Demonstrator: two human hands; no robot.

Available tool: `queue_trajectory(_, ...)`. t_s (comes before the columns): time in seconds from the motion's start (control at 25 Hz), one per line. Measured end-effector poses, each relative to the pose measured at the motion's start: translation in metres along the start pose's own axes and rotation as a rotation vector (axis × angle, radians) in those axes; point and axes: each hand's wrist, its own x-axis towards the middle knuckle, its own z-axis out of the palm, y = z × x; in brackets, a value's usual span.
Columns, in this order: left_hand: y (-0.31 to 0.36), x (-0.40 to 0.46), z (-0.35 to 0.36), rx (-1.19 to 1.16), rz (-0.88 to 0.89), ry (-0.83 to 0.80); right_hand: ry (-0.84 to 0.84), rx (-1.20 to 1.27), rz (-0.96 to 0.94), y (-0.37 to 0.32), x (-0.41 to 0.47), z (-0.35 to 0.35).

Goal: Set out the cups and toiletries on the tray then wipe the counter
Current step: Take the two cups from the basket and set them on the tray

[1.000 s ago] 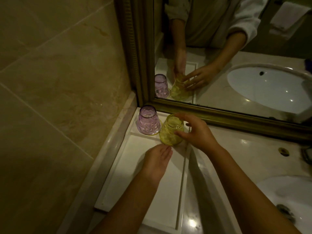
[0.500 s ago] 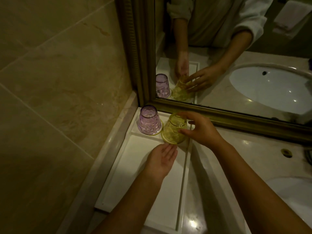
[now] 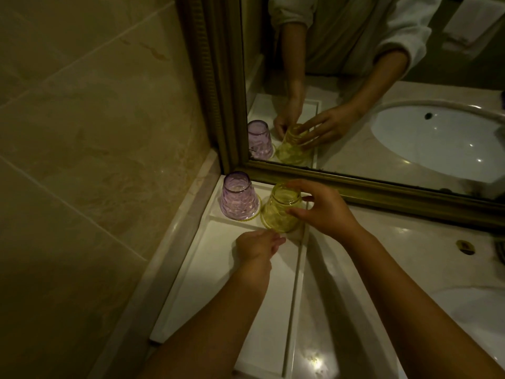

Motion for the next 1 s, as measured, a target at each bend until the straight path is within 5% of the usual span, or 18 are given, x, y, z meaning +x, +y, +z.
queue_trajectory(0.2,-0.001,-0.006,-0.011,0.212,0.16,-0.035,0.022,0.008,0.025,0.002,-0.001,-0.001)
queue_trajectory(0.36,-0.029,-0.013,-0.046,1.309,1.033,0.009,0.03,0.007,0.04,0.001,0.001,-0.002)
queue_trajectory(0.52,-0.035,-0.004,-0.047,1.679,0.98,-0.016,0.044,0.001,0.04,-0.003,0.002,-0.004)
queue_trajectory(1.0,-0.04,0.004,-0.047,1.675,1.025,0.004,0.102,-0.019,0.051,-0.003,-0.002,0.0)
